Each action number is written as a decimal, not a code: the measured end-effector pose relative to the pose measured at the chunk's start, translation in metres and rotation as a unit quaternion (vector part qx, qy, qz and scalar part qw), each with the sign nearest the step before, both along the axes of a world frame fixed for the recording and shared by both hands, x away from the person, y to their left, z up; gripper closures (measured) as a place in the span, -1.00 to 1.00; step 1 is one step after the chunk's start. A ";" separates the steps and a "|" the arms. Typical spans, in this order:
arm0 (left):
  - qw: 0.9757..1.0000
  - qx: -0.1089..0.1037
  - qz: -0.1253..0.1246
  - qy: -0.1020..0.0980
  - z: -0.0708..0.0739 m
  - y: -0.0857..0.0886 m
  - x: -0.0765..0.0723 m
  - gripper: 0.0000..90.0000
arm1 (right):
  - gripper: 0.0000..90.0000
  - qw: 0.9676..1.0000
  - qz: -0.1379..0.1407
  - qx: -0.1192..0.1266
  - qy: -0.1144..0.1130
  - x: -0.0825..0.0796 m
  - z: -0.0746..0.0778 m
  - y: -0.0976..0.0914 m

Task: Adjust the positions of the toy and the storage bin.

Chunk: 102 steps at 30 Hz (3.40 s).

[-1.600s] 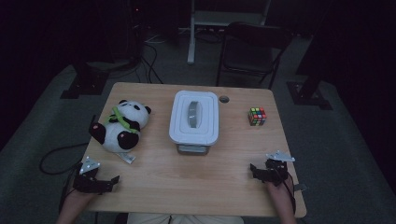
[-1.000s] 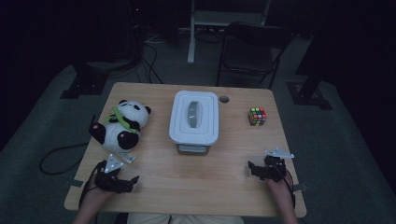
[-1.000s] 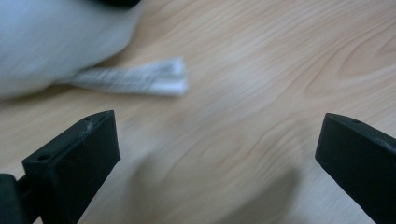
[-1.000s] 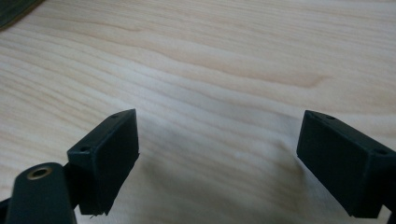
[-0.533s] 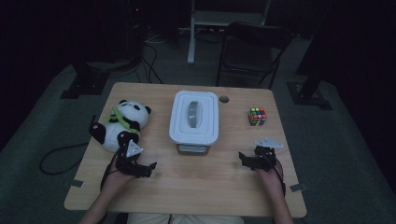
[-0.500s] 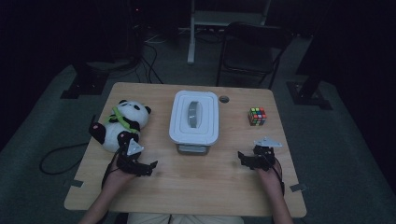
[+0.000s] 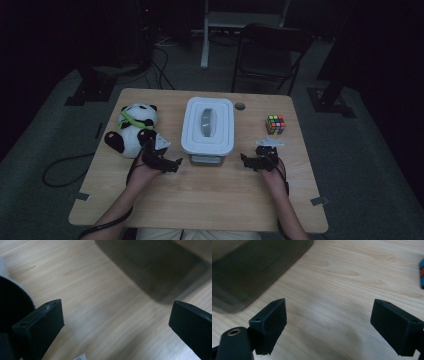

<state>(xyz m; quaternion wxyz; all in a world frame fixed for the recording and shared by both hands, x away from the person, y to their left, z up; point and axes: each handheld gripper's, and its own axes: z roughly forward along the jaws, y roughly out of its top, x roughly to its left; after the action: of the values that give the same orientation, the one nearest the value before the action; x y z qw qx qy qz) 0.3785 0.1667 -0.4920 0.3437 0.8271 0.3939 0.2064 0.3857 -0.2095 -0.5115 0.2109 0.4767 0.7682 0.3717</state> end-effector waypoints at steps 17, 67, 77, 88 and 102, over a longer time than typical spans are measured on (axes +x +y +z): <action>0.998 0.041 0.050 -0.017 0.004 -0.018 0.057 -0.91 | -0.70 1.000 -0.016 0.017 -0.016 0.034 0.004 0.008; 0.998 0.038 0.047 0.004 0.004 -0.052 0.032 -0.90 | -0.50 0.996 0.050 0.053 -0.043 -0.026 0.003 0.000; 0.999 0.031 0.035 0.007 0.003 -0.050 0.013 -0.87 | -0.50 0.996 0.062 0.051 -0.040 -0.048 0.004 0.000; 0.999 0.046 0.022 0.011 0.005 -0.053 -0.008 -0.87 | -0.50 0.996 0.063 0.059 -0.038 -0.068 0.002 -0.003; 0.999 0.045 0.009 0.002 0.004 -0.049 -0.022 -0.87 | -0.50 0.995 0.071 0.062 -0.042 -0.087 0.001 -0.002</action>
<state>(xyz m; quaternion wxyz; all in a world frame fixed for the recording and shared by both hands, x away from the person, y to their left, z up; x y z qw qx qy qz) 0.3564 0.1172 -0.4881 0.3033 0.8387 0.3923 0.2249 0.2988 -0.2111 -0.5105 0.1860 0.4167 0.7661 0.4525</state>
